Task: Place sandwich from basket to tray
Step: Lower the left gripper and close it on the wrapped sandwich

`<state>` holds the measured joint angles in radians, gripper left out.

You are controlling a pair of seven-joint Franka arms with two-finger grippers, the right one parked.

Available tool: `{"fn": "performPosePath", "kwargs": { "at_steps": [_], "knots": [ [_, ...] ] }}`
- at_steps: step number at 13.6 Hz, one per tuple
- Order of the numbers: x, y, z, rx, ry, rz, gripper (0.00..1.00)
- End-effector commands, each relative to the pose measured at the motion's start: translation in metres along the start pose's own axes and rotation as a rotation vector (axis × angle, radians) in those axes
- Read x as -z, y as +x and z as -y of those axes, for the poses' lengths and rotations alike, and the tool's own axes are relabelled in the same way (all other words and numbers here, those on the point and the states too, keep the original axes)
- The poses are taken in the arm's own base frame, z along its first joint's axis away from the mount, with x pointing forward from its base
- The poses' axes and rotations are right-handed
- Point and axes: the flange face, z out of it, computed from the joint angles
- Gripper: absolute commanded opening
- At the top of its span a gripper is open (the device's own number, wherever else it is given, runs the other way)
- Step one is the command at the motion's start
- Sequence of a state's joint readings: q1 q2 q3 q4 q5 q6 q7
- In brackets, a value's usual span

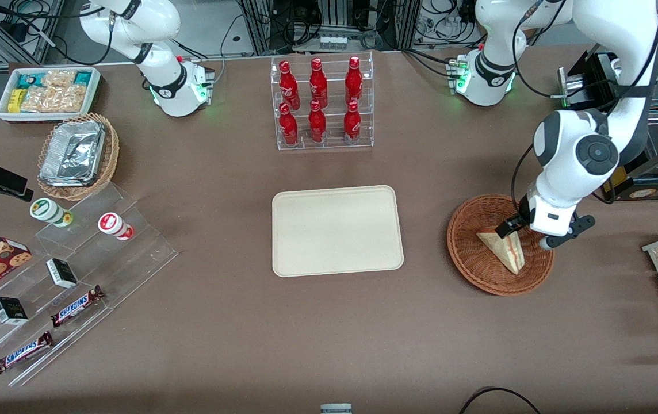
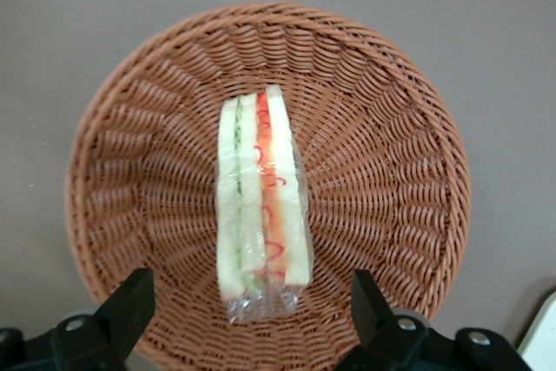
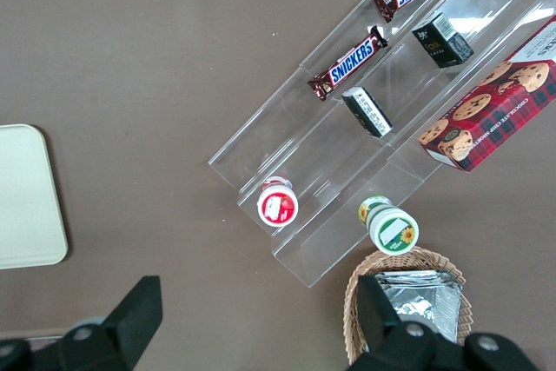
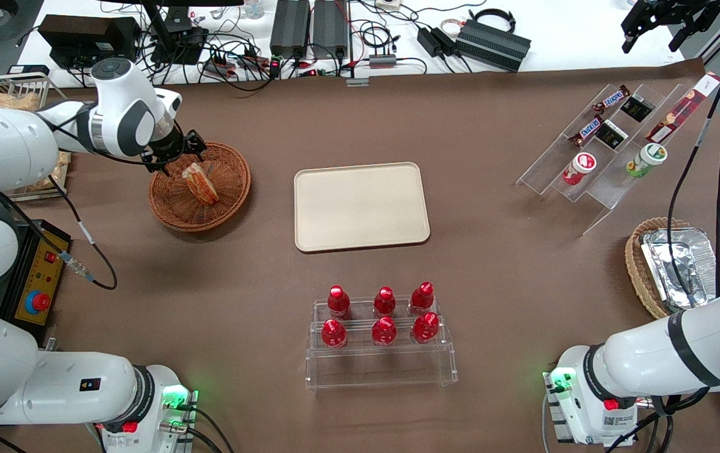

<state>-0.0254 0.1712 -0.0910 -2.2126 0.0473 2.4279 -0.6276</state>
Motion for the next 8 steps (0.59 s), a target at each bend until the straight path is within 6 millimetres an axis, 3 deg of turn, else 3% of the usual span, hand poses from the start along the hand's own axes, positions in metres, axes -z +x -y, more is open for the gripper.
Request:
{"fn": "performPosePath", "kwargs": {
  "at_steps": [1,5,6,7,8],
  "knots": [
    [-0.022,0.0,-0.003,0.011,-0.002,-0.002,1.0],
    [-0.045,0.002,-0.003,0.011,-0.004,0.005,1.0],
    [-0.05,0.002,-0.003,0.011,-0.002,0.009,0.85],
    [-0.052,0.002,-0.003,0.01,-0.001,0.012,0.49],
    [-0.051,0.004,-0.002,0.005,-0.002,0.009,0.06]
  ]
}}
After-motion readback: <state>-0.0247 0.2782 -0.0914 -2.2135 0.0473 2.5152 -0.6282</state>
